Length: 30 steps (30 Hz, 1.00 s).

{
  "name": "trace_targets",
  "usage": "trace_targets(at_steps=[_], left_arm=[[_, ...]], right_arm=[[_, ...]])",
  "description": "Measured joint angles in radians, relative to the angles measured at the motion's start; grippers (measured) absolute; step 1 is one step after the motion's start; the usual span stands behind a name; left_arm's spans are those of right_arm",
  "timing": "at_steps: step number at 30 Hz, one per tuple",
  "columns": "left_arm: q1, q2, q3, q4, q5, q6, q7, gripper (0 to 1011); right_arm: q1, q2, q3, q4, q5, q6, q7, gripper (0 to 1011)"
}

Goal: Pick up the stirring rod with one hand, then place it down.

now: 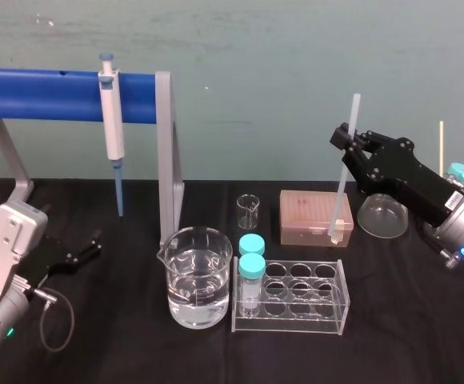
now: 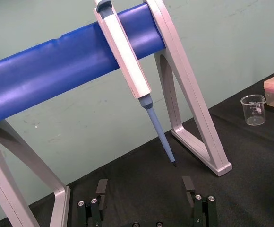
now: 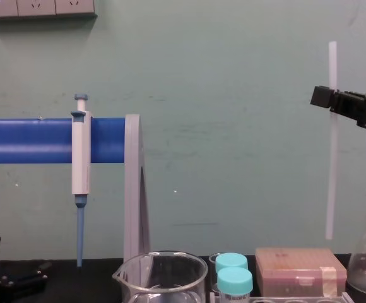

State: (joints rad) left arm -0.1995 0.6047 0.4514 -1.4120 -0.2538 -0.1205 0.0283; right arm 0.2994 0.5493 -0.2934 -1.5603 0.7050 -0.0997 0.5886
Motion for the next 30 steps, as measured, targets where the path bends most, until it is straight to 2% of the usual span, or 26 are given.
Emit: trace_targets(at_steps=[30], left_arm=[[0.0,0.0,0.0,0.0,0.0,0.0,0.0,1000]], right_arm=[[0.001,0.003,-0.006,-0.001,0.0,0.001,0.004,72]])
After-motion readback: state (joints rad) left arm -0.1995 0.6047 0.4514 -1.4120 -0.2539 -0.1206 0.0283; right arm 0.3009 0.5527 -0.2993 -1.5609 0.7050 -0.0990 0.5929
